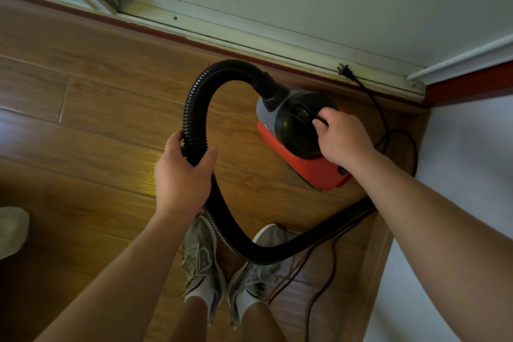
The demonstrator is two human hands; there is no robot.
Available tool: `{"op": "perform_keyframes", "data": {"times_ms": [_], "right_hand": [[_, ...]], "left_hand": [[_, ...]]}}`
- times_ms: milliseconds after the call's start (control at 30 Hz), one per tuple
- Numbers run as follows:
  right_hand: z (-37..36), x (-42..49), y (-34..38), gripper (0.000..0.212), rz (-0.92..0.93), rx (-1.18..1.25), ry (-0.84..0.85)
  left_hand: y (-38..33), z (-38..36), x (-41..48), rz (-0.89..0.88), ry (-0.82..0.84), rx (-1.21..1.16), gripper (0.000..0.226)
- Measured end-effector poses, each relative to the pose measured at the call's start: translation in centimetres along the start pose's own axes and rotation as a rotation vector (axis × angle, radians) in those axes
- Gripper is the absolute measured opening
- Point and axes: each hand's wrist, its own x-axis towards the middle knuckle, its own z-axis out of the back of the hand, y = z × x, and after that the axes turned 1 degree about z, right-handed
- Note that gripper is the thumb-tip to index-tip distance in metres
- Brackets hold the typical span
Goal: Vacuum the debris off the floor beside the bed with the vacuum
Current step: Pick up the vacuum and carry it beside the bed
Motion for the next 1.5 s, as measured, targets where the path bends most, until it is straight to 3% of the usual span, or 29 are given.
{"op": "perform_keyframes", "data": {"times_ms": [367, 867, 1100, 1300, 1500], "right_hand": [[-3.1, -1.4, 3.0, 0.024, -0.03, 0.192, 0.063], [-3.4, -1.3, 3.0, 0.019, 0.011, 0.168, 0.021], [-1.4, -0.6, 1.6, 0.045, 0.008, 0.11, -0.031], [0.1, 2.2, -1.9, 0.061, -0.06, -0.026, -0.108], [0.7, 5.3, -6.5, 0.063, -0.15, -0.121, -0.133]], "left_hand": [[0.0, 0.6, 0.5, 0.006, -0.079, -0.029, 0.055], [0.2, 0.4, 0.9, -0.016, -0.097, -0.015, 0.04], [-0.6, 0.4, 0.7, -0.062, -0.1, 0.05, 0.025], [-1.4, -0.7, 0.9, -0.131, -0.119, 0.105, 0.04], [-1.1, -1.7, 1.9, -0.168, -0.146, 0.077, 0.054]]}}
